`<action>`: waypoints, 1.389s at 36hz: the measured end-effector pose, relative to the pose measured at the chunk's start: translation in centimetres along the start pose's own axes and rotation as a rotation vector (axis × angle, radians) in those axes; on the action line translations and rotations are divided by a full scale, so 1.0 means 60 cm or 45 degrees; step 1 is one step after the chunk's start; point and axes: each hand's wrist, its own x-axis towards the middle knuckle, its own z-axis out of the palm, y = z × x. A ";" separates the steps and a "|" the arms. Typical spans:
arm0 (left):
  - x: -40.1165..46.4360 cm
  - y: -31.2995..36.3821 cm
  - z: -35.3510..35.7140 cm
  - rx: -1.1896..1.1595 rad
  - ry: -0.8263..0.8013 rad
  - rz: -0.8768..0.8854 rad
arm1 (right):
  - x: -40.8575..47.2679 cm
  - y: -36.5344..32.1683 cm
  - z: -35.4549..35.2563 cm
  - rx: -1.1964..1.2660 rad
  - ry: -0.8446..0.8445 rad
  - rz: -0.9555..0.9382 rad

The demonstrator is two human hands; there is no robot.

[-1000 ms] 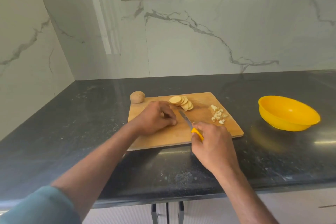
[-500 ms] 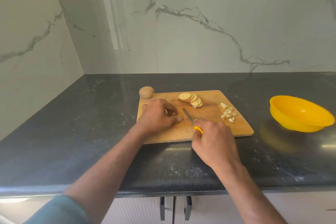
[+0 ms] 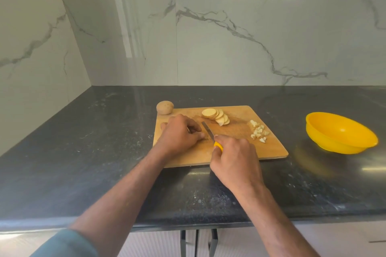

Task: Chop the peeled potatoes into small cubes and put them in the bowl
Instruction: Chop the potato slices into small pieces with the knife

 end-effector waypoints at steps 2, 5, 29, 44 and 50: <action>0.000 0.001 0.001 0.013 0.007 -0.006 | 0.004 -0.004 0.004 -0.009 0.000 0.002; -0.002 0.004 0.003 0.036 0.020 0.001 | 0.007 -0.007 0.010 -0.037 -0.003 0.015; -0.005 0.012 0.007 0.007 0.016 -0.019 | 0.008 -0.012 0.023 -0.095 -0.021 0.010; -0.002 0.012 0.009 -0.001 0.024 -0.023 | -0.004 -0.014 0.010 -0.009 -0.131 0.006; -0.005 0.015 0.007 -0.013 0.022 -0.022 | -0.031 -0.011 -0.008 -0.036 -0.153 -0.005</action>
